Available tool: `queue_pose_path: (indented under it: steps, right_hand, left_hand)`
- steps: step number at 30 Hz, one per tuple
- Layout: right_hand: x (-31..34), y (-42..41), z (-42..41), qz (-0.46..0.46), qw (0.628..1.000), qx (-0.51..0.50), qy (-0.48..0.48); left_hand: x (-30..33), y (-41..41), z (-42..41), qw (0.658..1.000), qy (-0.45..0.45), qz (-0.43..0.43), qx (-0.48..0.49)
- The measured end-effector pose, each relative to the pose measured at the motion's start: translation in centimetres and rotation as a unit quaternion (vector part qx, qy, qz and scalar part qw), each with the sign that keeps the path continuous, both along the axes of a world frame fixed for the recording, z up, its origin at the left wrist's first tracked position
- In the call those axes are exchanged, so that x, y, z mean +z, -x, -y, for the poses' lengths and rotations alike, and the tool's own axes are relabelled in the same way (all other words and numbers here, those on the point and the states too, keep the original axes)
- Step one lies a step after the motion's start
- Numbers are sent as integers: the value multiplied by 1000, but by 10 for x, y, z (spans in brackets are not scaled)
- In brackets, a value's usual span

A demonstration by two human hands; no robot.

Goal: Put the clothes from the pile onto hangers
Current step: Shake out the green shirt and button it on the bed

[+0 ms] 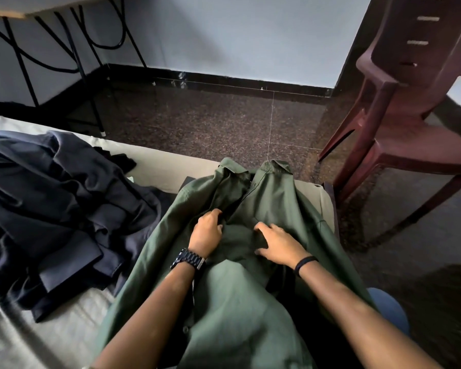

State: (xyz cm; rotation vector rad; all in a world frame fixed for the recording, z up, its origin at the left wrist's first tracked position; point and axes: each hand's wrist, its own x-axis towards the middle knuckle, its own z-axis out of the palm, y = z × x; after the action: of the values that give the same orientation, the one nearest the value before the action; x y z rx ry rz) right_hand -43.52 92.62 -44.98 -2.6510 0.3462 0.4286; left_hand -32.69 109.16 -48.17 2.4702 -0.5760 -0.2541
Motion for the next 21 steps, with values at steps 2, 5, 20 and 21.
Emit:
queue_pose_path:
  steps: [2,5,20,21]
  right_hand:
    - [-2,5,-1,6,1000,-9,-11]
    - [-4,10,2,16,1000,5,-24]
    - [55,-21,6,22,999,42,13]
    - [54,-25,-4,105,994,11,-41]
  left_hand:
    - [0,0,2,1000,3,-11,10]
    - [0,-5,3,999,18,-25,15]
    - [5,-16,-6,987,125,-84,50]
    - [5,-17,-7,989,127,-60,54]
